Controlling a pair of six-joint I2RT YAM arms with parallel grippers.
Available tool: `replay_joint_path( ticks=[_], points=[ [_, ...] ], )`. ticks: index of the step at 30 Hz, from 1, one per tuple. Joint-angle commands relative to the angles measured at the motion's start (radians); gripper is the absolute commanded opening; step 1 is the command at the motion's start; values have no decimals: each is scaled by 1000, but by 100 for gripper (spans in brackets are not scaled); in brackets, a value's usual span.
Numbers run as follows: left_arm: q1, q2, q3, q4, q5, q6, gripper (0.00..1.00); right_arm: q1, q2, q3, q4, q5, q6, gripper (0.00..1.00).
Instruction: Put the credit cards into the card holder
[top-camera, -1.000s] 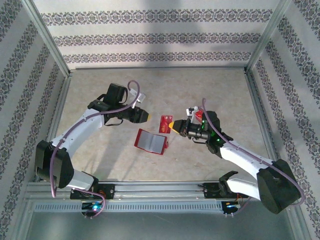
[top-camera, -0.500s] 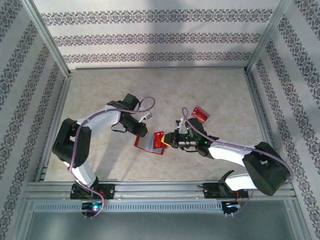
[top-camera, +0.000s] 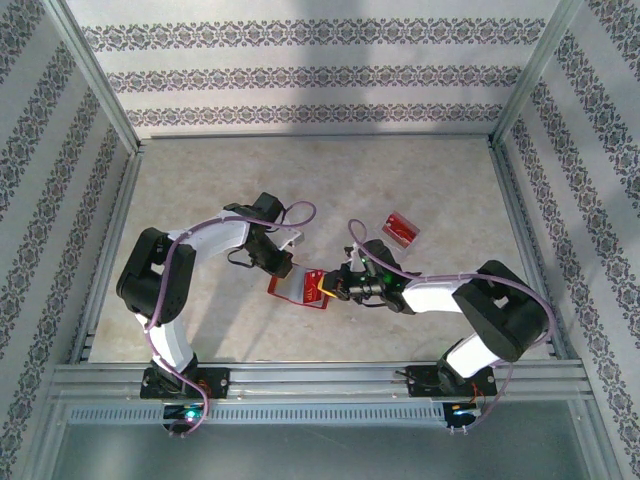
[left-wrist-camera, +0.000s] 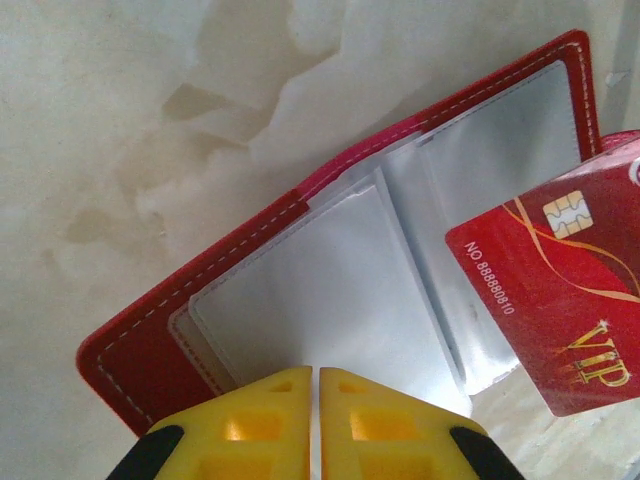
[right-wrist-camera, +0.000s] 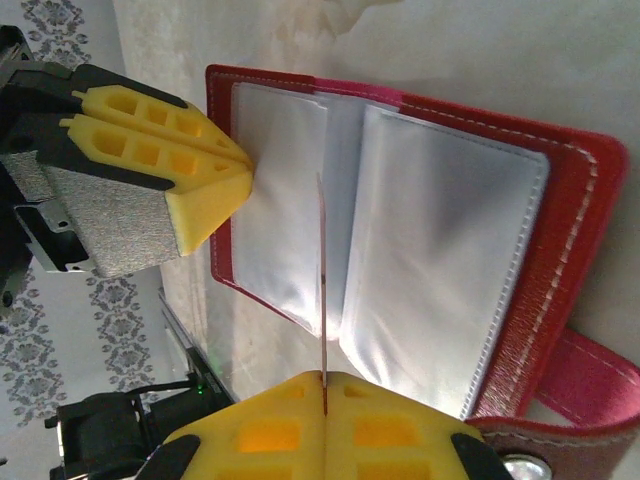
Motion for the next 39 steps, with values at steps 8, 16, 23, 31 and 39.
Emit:
replay_joint_path(
  ticks=[8,16,23,31,39],
  points=[
    [-8,33,-15,-23,-43,44,10,14,57,26,70,-16,8,0],
    [-8,44,-11,-22,-43,44,9,21,114,14,137,-25,28,0],
    [-9,42,-17,-18,-47,47,8,21,124,-4,168,-22,41,0],
    [-9,44,-14,-22,-46,47,7,21,133,-21,172,-14,42,0],
    [-7,36,-12,-25,-48,47,7,25,179,-5,218,27,47,0]
  ],
)
